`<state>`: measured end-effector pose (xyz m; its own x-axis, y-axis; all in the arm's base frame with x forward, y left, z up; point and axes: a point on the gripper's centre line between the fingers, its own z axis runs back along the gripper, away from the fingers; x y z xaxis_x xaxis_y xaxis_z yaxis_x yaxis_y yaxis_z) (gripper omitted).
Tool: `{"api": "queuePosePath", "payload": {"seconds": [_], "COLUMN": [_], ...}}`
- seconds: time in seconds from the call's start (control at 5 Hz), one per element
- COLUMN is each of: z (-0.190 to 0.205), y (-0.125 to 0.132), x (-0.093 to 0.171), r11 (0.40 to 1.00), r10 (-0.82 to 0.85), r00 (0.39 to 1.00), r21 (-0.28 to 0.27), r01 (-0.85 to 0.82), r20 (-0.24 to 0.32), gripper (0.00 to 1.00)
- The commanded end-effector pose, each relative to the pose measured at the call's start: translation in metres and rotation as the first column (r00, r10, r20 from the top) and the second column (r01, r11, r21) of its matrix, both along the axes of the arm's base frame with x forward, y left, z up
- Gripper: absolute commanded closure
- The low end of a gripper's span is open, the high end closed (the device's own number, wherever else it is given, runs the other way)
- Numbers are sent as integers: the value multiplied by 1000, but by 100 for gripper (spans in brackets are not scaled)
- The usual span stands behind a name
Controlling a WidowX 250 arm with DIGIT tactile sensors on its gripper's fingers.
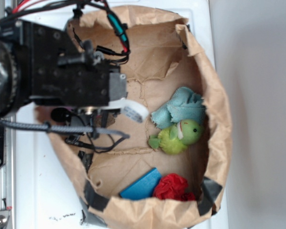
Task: Grab the green sponge.
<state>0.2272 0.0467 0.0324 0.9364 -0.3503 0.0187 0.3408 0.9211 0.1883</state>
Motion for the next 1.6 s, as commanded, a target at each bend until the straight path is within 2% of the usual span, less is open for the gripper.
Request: {"api": "queuePosePath", "payload": {"seconds": [0.0,0.2,0.4,1.0,1.2,1.4], "z": [7,8,7,17,26,44], "y": [-2,-2,-1,3,6,14], "x": [5,7,11,19,21,25], "r11": [999,999,1000,996,992,978], "r10": [-36,-36,-5,88,129,207], "r00": [999,999,1000,996,990,973], "r21": [25,24,17,26,17,-14], "r01": [35,35,5,-88,-128,-209], "r20": [34,31,-2,-27,-49,-101], "gripper": [0,0,100,100,100,100]}}
